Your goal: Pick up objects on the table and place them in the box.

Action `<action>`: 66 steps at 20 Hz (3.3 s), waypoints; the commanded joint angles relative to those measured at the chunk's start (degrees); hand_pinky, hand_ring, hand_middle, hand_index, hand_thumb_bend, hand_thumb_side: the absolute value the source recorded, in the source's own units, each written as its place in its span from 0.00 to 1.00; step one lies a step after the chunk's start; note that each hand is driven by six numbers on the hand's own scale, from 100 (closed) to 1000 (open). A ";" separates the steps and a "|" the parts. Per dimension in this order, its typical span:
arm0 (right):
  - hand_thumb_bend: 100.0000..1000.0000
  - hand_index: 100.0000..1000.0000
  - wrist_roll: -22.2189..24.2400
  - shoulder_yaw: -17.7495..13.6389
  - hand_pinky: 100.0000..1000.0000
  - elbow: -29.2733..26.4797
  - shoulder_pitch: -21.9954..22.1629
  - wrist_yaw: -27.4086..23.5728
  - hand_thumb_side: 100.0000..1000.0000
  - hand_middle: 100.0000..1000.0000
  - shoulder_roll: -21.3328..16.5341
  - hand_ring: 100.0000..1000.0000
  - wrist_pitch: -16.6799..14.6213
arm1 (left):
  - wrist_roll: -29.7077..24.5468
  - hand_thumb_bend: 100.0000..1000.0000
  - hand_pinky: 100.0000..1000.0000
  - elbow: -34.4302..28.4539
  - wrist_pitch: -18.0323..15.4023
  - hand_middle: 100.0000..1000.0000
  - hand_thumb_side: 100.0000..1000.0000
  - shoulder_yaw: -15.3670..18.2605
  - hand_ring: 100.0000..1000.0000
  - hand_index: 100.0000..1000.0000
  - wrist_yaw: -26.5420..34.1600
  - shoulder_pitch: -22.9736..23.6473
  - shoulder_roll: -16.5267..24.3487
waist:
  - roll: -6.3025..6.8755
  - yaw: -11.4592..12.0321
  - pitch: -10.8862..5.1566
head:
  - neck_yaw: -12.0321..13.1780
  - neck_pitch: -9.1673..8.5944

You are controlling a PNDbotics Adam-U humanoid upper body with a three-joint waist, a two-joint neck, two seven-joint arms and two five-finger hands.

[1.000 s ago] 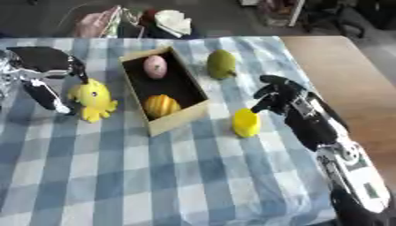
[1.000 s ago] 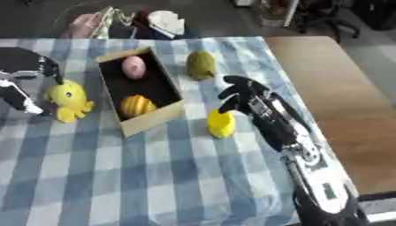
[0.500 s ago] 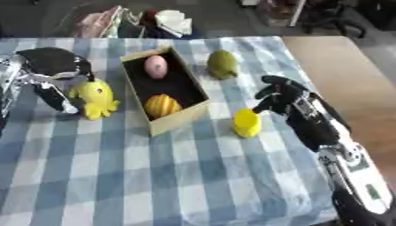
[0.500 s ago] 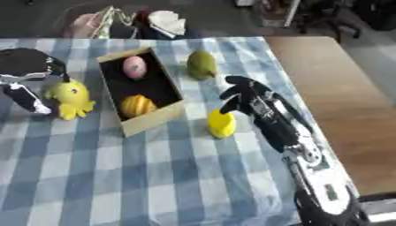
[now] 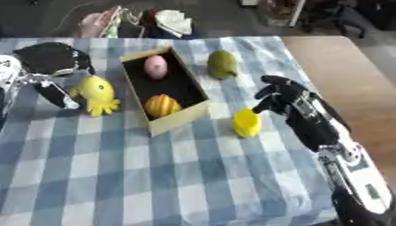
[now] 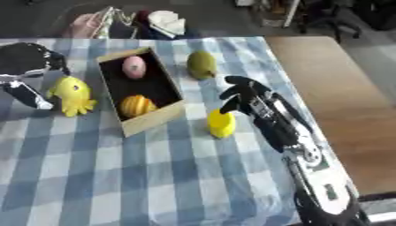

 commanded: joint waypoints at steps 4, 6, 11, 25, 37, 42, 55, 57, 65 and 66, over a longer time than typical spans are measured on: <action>0.00 0.84 -0.10 -0.27 0.65 -0.57 -0.75 0.12 0.70 0.60 -0.61 0.53 0.03 | -2.74 0.54 0.74 -1.38 -0.35 0.69 0.44 0.76 0.69 0.78 1.70 -1.39 1.84 | -0.09 -0.06 -0.98 | -0.37 0.27; 0.00 0.84 -0.08 -0.24 0.65 -0.58 -0.78 0.09 0.70 0.60 -0.55 0.53 0.03 | -3.31 0.53 0.74 -0.93 -0.42 0.70 0.44 0.78 0.69 0.79 1.67 -1.17 1.54 | -0.15 -0.14 -0.90 | -0.37 0.27; 0.00 0.84 0.05 -0.11 0.65 -0.54 -0.92 0.06 0.70 0.60 -0.24 0.53 0.07 | -4.32 0.38 0.74 1.66 -0.96 0.67 0.38 1.38 0.66 0.77 1.54 -0.53 0.30 | -0.37 -0.55 -0.71 | -0.15 0.27; 0.00 0.84 -0.10 -0.21 0.65 -0.54 -0.88 0.05 0.70 0.60 -0.33 0.53 0.11 | 1.60 0.12 0.59 1.13 -3.56 0.35 0.19 1.51 0.38 0.50 5.73 0.51 -0.03 | -0.36 -0.29 -0.74 | -0.41 0.27; 0.00 0.84 -0.31 -0.32 0.65 -0.50 -0.70 0.26 0.70 0.60 -0.60 0.53 0.11 | -0.20 0.15 0.58 -10.07 -4.88 0.30 0.14 -0.39 0.33 0.46 16.35 -1.80 3.50 | -0.13 0.17 -1.17 | -0.97 0.27; 0.00 0.84 0.08 0.09 0.65 -0.47 -0.78 0.11 0.70 0.60 -0.08 0.53 0.22 | -3.19 0.12 0.58 -9.49 -5.35 0.30 0.14 -1.24 0.34 0.46 18.22 -3.82 -0.12 | -0.38 -0.63 -1.34 | -0.20 0.27; 0.00 0.84 1.37 1.37 0.65 -0.50 -1.63 -0.33 0.70 0.60 1.74 0.53 0.65 | 0.94 0.22 0.64 -5.18 -5.68 0.45 0.18 -2.58 0.47 0.60 11.37 -5.12 -8.45 | -0.86 -3.29 -1.09 | 1.13 0.27; 0.00 0.84 1.53 1.50 0.65 -0.45 -1.69 -0.32 0.70 0.60 1.86 0.53 0.68 | 2.37 0.30 0.65 -5.07 -5.61 0.49 0.20 -2.83 0.50 0.64 10.50 -4.76 -8.82 | -0.88 -3.38 -1.07 | 1.10 0.27; 0.00 0.84 1.09 0.87 0.65 -0.61 -1.64 -0.20 0.69 0.60 1.43 0.53 0.47 | 3.94 0.45 0.73 -6.19 -6.04 0.68 0.27 -3.90 0.65 0.80 9.81 -3.48 -6.82 | -0.77 -2.69 -1.13 | 0.25 0.27; 0.00 0.84 0.99 0.79 0.65 -0.61 -1.62 -0.15 0.69 0.60 1.36 0.53 0.46 | 2.44 0.43 0.74 -6.25 -6.38 0.69 0.26 -3.86 0.66 0.81 9.97 -3.38 -6.45 | -0.76 -2.56 -1.15 | 0.21 0.27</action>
